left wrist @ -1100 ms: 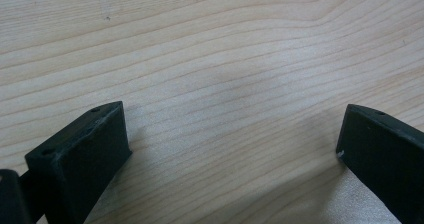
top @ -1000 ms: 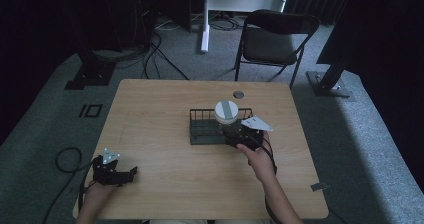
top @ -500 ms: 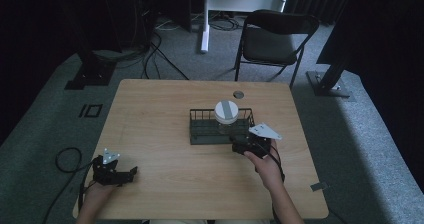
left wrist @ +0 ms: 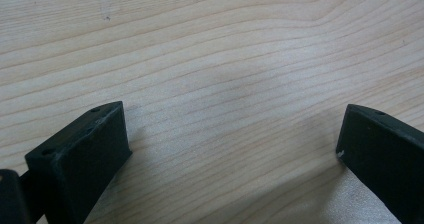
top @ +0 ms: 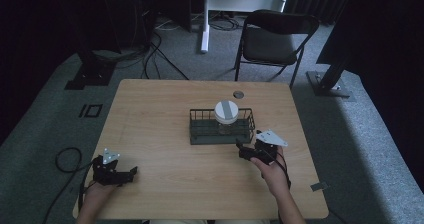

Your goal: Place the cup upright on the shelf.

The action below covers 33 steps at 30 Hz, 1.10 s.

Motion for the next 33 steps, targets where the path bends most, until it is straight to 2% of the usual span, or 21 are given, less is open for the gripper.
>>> {"api": "schedule_trajectory", "payload": {"k": [20,33], "left_arm": [[0.0,0.0,0.0,0.001,1.0,0.0,0.002,1.0,-0.002,0.5],[0.0,0.0,0.0,-0.001,1.0,0.0,0.001,1.0,-0.001,0.5]], "right_arm": [[0.069,0.9973,0.03,0.997,0.067,-0.035,-4.0,-2.8,-0.7,12.4],[0.127,0.9914,0.057,0.989,0.118,-0.072,-5.9,-5.0,-1.9,12.4]]}}
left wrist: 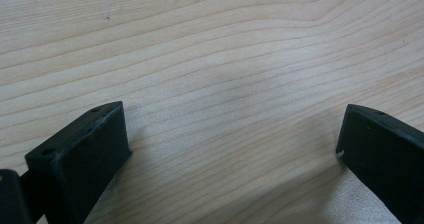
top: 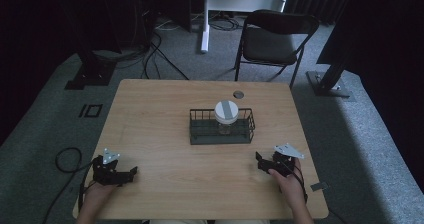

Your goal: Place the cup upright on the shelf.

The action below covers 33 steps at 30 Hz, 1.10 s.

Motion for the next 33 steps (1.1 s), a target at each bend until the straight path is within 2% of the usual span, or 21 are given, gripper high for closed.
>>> {"api": "schedule_trajectory", "payload": {"k": [4,9,10,23,33], "left_arm": [[0.0,0.0,0.0,0.0,1.0,0.0,0.0,1.0,0.0,0.5],[0.0,0.0,0.0,0.0,1.0,0.0,0.0,1.0,0.0,0.5],[0.0,0.0,0.0,0.0,1.0,0.0,0.0,1.0,0.0,0.5],[0.0,0.0,0.0,0.0,1.0,0.0,0.0,1.0,0.0,0.5],[0.0,0.0,0.0,0.0,1.0,0.0,0.001,1.0,-0.001,0.5]], "right_arm": [[0.019,0.9999,0.006,1.0,0.01,-0.006,-0.3,-0.6,-0.1,12.4],[0.047,1.0,0.005,0.999,0.0,-0.005,-0.7,-1.0,-0.1,12.3],[0.058,1.0,-0.006,0.998,0.006,0.006,-0.8,-1.1,-0.1,12.4],[0.093,0.9992,-0.004,0.996,0.041,0.0,-1.4,-2.0,-0.3,12.4],[0.17,0.9978,-0.013,0.985,0.065,0.002,-1.5,-2.2,0.1,12.4]]}}
